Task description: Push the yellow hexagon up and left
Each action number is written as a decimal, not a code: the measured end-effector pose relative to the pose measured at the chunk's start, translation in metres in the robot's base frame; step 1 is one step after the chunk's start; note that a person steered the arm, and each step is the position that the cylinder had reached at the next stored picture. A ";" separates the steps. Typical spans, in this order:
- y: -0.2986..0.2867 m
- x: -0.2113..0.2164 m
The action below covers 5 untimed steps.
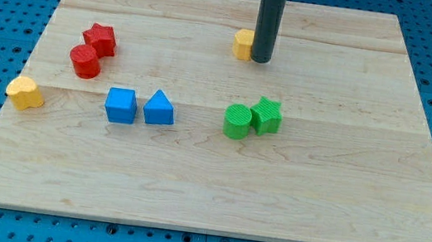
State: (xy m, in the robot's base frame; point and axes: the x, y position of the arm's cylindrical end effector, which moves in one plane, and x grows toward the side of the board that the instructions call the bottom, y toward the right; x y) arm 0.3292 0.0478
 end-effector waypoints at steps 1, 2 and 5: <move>-0.029 -0.015; -0.021 -0.020; -0.147 -0.049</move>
State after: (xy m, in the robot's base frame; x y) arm 0.2803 -0.0990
